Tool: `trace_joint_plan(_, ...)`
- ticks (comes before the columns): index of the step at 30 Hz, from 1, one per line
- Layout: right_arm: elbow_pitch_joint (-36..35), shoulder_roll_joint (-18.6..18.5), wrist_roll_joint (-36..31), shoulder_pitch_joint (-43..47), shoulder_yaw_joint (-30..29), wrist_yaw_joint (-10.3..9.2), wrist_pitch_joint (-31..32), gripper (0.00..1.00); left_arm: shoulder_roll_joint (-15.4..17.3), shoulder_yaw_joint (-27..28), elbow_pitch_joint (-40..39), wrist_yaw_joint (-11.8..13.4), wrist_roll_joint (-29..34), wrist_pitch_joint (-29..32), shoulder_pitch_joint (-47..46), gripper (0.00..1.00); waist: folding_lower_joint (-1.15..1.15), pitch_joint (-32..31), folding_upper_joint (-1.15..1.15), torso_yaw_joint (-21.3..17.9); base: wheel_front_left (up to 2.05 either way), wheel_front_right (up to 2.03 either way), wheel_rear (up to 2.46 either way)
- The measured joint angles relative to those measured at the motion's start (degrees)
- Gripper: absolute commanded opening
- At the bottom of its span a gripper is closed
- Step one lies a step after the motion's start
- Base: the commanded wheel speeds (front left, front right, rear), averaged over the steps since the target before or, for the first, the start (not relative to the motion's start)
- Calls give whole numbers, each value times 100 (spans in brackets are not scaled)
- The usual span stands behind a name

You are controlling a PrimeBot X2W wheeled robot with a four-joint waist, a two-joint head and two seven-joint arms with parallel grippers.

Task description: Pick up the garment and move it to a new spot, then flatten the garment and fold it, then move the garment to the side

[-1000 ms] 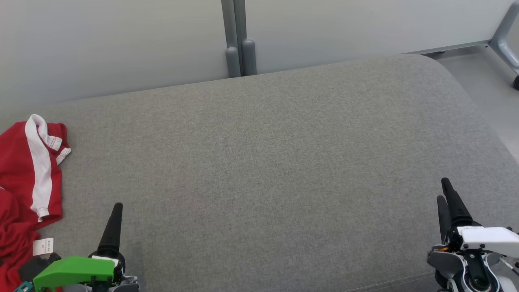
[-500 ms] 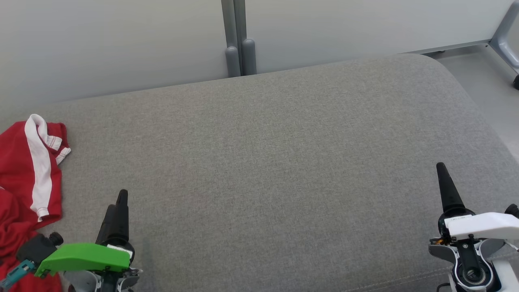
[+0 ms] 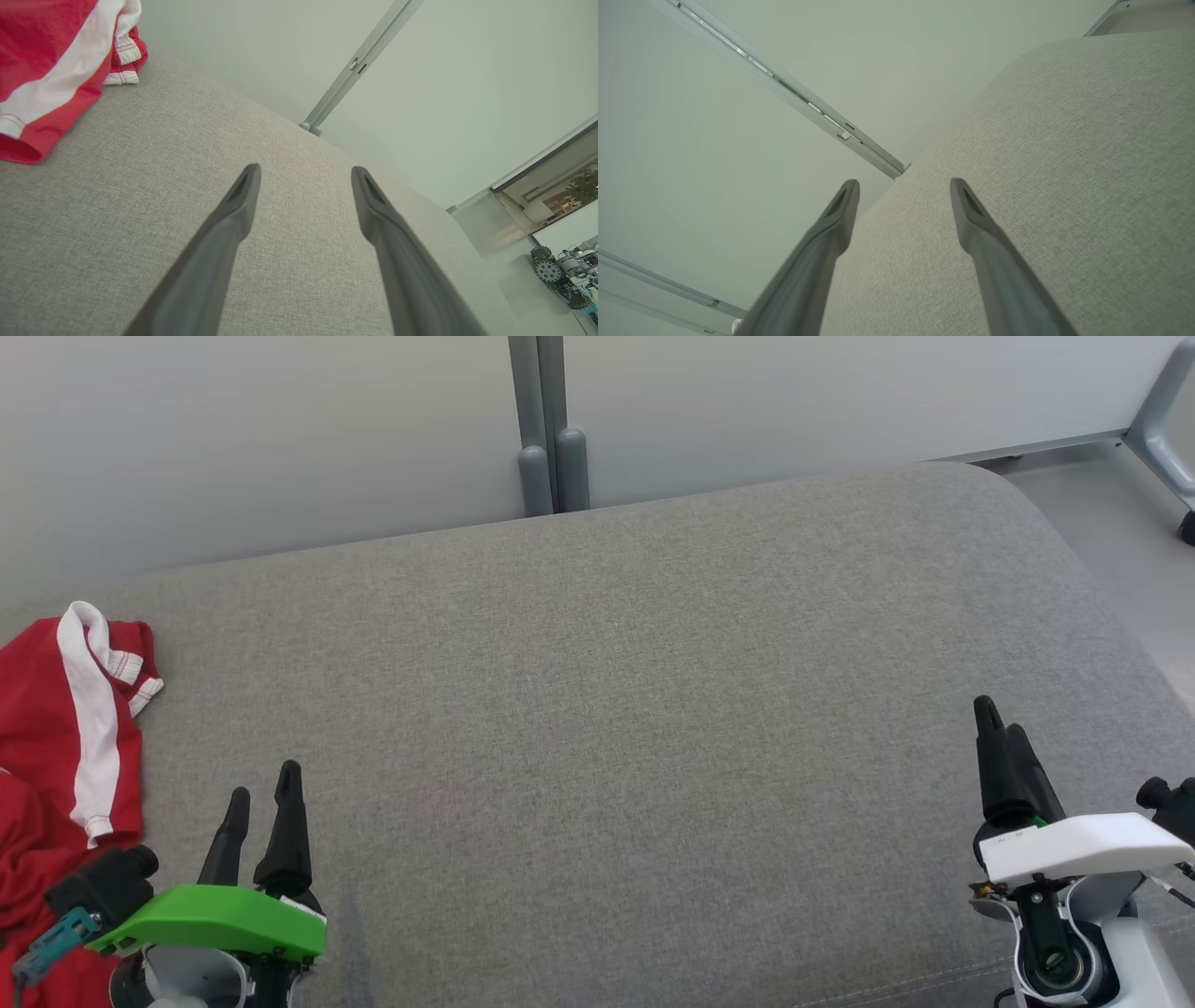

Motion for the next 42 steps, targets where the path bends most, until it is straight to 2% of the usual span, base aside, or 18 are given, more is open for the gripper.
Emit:
trace_joint_plan(19, -234, -30, -1788, 218, 425, -112, -365, 100, 4, -35, -137, 305, 1830, -380, 297, 100, 0, -95, 0, -20, 0, 0, 0)
trace_joint_plan(25, -250, -48, -2329, 321, 565, -202, -467, 100, 2, -62, -263, 378, 2348, -500, 361, 100, 0, -116, 0, -29, 0, 0, 0)
trace_joint_plan(42, -365, -141, -3862, 322, 956, -203, -816, 100, -2, -122, -471, 602, 3738, -832, 520, 100, 0, -158, 0, -25, 0, 0, 0)
